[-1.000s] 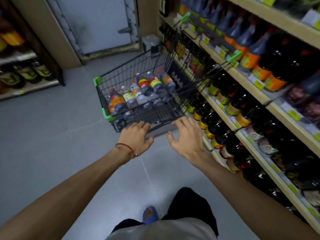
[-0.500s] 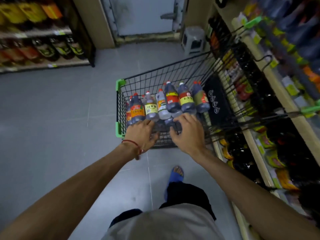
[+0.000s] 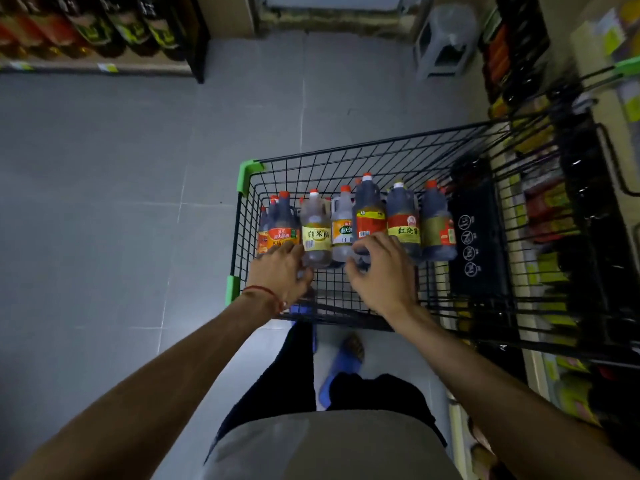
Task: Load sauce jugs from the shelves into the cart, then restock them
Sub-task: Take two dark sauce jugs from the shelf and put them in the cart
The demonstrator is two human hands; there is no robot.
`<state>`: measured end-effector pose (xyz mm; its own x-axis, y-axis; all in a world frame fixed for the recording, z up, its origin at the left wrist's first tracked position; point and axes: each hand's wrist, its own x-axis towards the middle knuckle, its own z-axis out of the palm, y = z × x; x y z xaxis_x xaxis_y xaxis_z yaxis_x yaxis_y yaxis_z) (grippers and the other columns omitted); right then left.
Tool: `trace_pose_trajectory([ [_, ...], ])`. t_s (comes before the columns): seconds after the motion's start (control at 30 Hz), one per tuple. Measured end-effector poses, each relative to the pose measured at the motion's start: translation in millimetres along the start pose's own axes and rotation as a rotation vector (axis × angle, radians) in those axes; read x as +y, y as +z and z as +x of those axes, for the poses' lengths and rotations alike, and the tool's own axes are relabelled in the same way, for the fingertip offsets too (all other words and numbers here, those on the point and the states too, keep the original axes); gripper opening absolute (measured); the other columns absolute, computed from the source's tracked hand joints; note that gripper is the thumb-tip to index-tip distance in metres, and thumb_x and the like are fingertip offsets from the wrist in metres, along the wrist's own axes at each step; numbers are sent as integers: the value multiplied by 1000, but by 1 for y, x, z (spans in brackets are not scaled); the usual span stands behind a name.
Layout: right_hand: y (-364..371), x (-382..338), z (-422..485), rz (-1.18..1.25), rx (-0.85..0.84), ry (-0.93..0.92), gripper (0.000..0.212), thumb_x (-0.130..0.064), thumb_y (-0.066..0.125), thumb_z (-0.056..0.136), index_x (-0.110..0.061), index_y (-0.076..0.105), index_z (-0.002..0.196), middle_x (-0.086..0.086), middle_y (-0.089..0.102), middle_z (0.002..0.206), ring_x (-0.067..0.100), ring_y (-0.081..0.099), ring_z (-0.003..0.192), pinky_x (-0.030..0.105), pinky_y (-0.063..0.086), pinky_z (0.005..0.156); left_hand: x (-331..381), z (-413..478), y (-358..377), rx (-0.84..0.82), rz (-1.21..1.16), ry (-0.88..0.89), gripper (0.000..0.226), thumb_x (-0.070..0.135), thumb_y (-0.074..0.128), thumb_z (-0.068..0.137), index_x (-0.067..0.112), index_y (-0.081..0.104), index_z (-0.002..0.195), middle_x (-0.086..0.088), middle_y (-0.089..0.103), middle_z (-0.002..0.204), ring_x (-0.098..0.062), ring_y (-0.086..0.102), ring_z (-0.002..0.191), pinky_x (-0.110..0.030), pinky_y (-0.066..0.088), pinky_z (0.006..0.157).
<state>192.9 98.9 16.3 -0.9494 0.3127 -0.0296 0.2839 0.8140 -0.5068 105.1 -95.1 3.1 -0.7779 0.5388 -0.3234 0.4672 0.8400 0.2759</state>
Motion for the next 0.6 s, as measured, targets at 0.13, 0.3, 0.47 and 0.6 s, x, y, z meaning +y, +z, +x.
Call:
trace_pose_trajectory([
  [0.13,25,6,28,-1,-14,112,21,-29,70,85,-14,71,100,4,64,101,29,59,98,32,42,75,-24,38,10,-123,-165,-149,49,53,51,95,19,44,129,-8,56,125,-30,57,113,-47,51,95],
  [0.3,55,15,50,24,-32,213,27,-31,64,86,-11,71,104,8,64,104,27,58,98,29,38,74,-52,89,48,-185,-436,-451,111,54,77,77,5,13,154,-21,29,151,-37,32,139,-50,29,118],
  [0.47,76,34,62,80,-84,365,31,-23,74,87,-12,64,115,6,56,122,24,55,105,27,38,77,-63,121,98,-223,-579,-692,141,61,86,61,3,-1,155,-27,18,156,-44,22,144,-54,25,120],
  [0.6,86,59,68,73,-81,378,56,-27,77,85,-10,53,133,9,48,139,27,51,120,34,50,89,-63,138,120,-111,-641,-781,134,62,88,55,8,12,151,-22,33,145,-41,38,133,-55,39,111],
])
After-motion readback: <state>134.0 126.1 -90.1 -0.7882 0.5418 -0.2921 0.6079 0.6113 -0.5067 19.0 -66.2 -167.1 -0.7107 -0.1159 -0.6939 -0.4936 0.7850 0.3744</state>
